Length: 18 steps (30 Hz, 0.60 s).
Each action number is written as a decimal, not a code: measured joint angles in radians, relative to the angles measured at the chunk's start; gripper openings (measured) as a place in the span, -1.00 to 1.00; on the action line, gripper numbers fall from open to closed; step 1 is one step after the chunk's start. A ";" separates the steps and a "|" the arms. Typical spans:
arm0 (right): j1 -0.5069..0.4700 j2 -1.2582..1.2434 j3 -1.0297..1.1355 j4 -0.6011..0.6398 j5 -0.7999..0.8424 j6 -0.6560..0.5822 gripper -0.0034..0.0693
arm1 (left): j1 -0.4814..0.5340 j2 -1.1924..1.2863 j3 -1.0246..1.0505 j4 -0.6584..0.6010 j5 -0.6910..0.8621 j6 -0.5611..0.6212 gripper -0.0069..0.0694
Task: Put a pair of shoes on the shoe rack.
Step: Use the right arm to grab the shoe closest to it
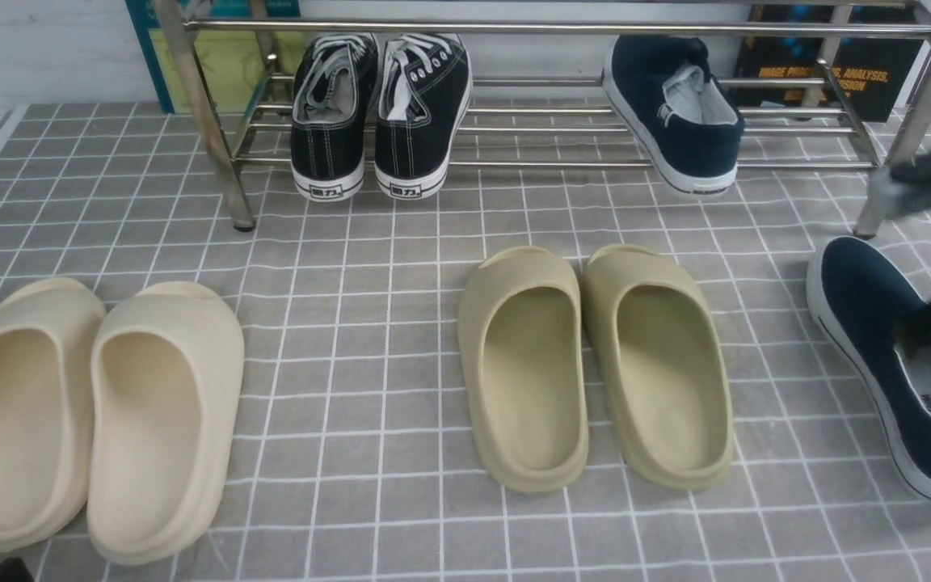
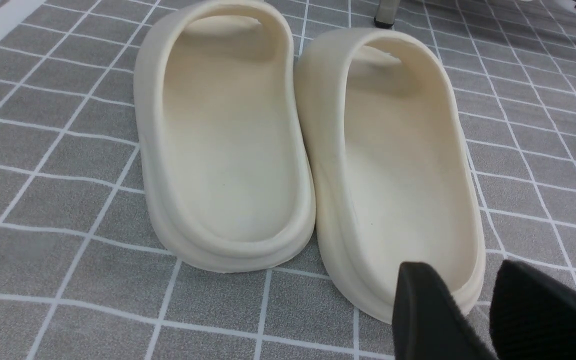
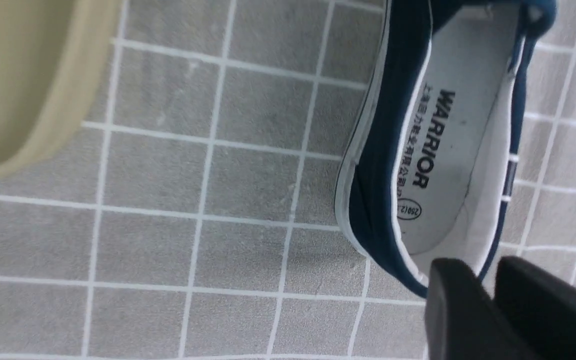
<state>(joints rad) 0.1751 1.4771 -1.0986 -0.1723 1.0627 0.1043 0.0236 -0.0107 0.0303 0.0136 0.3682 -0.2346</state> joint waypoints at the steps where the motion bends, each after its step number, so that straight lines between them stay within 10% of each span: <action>1: -0.014 0.008 0.027 0.008 -0.029 0.003 -0.27 | 0.000 0.000 0.000 0.000 0.000 0.000 -0.25; 10: -0.035 0.104 0.166 0.029 -0.243 0.012 0.29 | 0.000 0.000 0.000 0.000 0.000 0.000 -0.23; 18: -0.035 0.152 0.170 0.007 -0.294 0.014 -0.64 | 0.000 0.000 0.000 0.000 0.000 0.000 -0.24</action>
<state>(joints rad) 0.1403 1.6289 -0.9282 -0.1656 0.7691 0.1183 0.0236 -0.0107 0.0303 0.0136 0.3682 -0.2346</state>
